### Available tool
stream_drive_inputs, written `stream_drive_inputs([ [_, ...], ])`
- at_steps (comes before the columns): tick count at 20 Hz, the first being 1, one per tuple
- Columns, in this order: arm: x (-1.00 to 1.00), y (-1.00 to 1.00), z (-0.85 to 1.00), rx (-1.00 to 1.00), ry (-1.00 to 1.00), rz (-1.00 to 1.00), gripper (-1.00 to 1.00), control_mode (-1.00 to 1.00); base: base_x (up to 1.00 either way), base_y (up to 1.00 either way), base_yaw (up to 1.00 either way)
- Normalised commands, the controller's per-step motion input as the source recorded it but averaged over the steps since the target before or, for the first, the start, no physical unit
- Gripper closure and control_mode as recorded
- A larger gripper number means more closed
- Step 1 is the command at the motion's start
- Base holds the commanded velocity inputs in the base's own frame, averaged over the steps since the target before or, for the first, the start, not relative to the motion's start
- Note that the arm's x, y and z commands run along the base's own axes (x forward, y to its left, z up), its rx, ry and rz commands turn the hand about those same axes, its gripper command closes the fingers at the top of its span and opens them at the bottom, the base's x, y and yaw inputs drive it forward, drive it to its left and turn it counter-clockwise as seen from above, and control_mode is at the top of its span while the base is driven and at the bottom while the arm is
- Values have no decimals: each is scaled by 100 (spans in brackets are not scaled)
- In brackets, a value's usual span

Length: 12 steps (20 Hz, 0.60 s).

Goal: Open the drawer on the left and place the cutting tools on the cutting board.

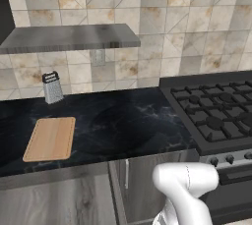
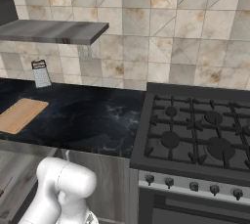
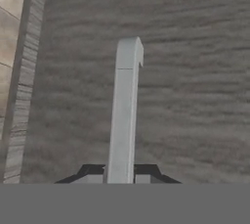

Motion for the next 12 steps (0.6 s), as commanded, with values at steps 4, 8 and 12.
stream_drive_inputs([
  [4,-39,0,0,0,0,0,100,-100,0,0,0],
  [8,-39,0,0,0,0,0,100,-100,0,0,0],
  [12,-29,0,0,0,0,0,100,-100,0,0,0],
])
